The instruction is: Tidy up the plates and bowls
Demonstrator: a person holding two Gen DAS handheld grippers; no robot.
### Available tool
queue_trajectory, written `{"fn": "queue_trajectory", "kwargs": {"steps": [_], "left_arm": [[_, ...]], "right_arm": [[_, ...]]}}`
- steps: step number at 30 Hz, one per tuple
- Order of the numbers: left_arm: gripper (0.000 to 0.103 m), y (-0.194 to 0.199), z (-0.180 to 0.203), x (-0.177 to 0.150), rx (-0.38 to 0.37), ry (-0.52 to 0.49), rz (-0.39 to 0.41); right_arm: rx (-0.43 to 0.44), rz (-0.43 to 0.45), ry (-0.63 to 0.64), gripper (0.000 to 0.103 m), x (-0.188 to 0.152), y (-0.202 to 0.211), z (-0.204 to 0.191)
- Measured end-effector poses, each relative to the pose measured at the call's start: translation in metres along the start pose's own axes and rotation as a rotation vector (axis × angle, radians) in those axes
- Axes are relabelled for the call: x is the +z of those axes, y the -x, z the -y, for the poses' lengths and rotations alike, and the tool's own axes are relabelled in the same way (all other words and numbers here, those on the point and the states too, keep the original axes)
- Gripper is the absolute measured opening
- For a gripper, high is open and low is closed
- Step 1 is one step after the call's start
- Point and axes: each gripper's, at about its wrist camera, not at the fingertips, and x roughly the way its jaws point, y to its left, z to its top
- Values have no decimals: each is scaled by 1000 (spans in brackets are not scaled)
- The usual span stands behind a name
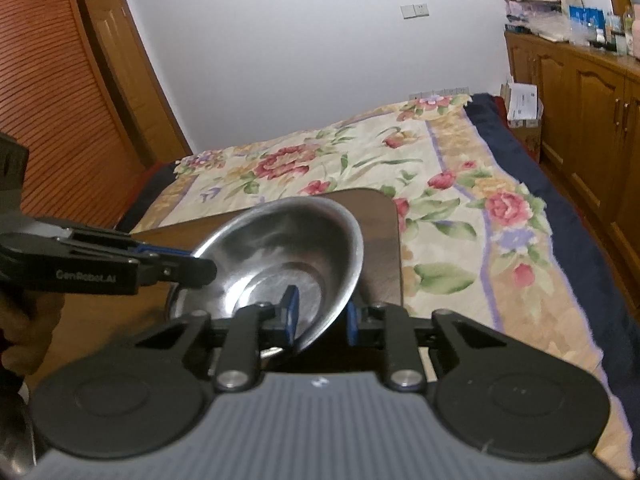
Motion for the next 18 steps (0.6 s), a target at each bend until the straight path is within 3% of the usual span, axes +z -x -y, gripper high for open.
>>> {"fn": "queue_trajectory", "kwargs": {"steps": [18], "left_arm": [[17,41,13,8,-22,-1,79]], "right_arm": [[-24,66,22,21,15,25,-9]]}}
